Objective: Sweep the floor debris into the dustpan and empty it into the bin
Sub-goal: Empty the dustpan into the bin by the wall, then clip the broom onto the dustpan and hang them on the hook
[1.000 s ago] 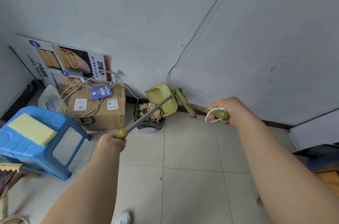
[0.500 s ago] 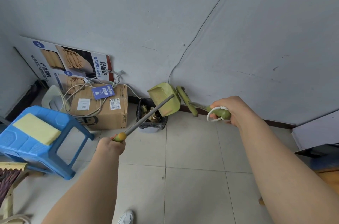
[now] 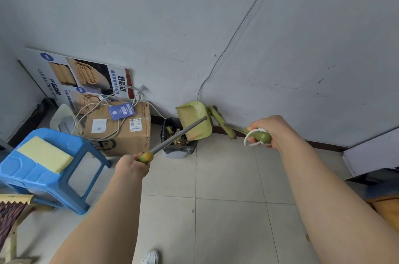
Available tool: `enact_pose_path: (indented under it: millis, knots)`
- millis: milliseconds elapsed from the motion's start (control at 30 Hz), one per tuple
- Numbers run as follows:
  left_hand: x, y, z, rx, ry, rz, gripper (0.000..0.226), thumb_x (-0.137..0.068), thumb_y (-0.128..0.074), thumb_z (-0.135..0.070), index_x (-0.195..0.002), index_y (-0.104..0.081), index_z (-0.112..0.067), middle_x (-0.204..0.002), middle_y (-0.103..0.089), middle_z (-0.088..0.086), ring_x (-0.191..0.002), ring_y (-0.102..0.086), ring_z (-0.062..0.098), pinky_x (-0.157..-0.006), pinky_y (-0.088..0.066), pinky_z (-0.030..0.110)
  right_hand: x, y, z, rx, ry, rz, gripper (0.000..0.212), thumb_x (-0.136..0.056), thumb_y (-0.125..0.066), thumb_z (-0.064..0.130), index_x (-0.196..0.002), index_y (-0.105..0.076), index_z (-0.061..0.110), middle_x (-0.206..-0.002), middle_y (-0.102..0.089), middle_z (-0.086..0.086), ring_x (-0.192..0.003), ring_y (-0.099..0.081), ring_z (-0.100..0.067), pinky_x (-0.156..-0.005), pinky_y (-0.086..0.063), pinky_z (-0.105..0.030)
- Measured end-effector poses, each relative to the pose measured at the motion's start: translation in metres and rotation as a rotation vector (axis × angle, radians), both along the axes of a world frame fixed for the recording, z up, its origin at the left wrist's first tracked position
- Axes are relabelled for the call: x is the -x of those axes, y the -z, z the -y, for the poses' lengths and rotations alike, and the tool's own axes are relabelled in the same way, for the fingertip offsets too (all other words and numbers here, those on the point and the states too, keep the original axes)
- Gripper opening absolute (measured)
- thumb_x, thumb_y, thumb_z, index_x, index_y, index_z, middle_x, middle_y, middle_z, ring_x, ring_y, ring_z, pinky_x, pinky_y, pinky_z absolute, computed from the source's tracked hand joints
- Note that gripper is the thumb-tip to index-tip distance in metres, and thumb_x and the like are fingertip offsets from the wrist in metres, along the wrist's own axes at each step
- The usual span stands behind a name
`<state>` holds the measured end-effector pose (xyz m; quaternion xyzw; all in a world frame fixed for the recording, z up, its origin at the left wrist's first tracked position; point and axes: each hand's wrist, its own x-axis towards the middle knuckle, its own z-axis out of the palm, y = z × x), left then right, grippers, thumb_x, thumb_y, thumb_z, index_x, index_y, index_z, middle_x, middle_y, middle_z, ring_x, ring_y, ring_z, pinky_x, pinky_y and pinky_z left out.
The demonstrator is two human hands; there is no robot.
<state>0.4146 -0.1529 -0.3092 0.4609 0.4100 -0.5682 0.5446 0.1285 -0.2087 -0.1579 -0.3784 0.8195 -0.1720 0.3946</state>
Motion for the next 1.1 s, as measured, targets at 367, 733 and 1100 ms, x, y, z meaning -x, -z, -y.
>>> enact_pose_path:
  millis: [367, 733, 1100]
  knots:
    - [0.011, -0.058, 0.022, 0.175, 0.398, 0.605, 0.034, -0.101, -0.029, -0.010, -0.124, -0.052, 0.001, -0.043, -0.056, 0.006, -0.036, -0.053, 0.012, -0.030, -0.042, 0.017, 0.013, -0.008, -0.018, -0.011, 0.077, 0.032, 0.021, -0.075, -0.059, -0.002, -0.063, -0.049, 0.011, -0.042, -0.049, -0.008, -0.034, -0.049, -0.017, -0.044, -0.027, -0.017]
    - [0.052, -0.114, 0.047, 0.467, 0.877, 1.319, 0.040, -0.088, -0.047, -0.041, -0.070, -0.053, -0.005, -0.064, -0.052, 0.015, -0.057, -0.051, 0.028, -0.057, -0.045, 0.040, 0.063, -0.016, -0.025, 0.027, 0.198, 0.159, 0.032, -0.086, -0.051, 0.005, -0.055, -0.046, 0.007, -0.034, -0.048, -0.010, -0.030, -0.042, -0.017, -0.036, -0.027, -0.011]
    - [0.144, -0.163, 0.092, 0.864, 1.447, 1.774, 0.040, -0.093, -0.055, -0.038, -0.077, -0.058, -0.002, -0.060, -0.056, 0.006, -0.047, -0.050, 0.020, -0.051, -0.043, 0.031, 0.142, -0.040, -0.030, 0.128, 0.369, 0.477, 0.030, -0.089, -0.044, 0.004, -0.060, -0.049, 0.006, -0.038, -0.053, -0.009, -0.047, -0.054, -0.020, -0.029, -0.018, -0.008]
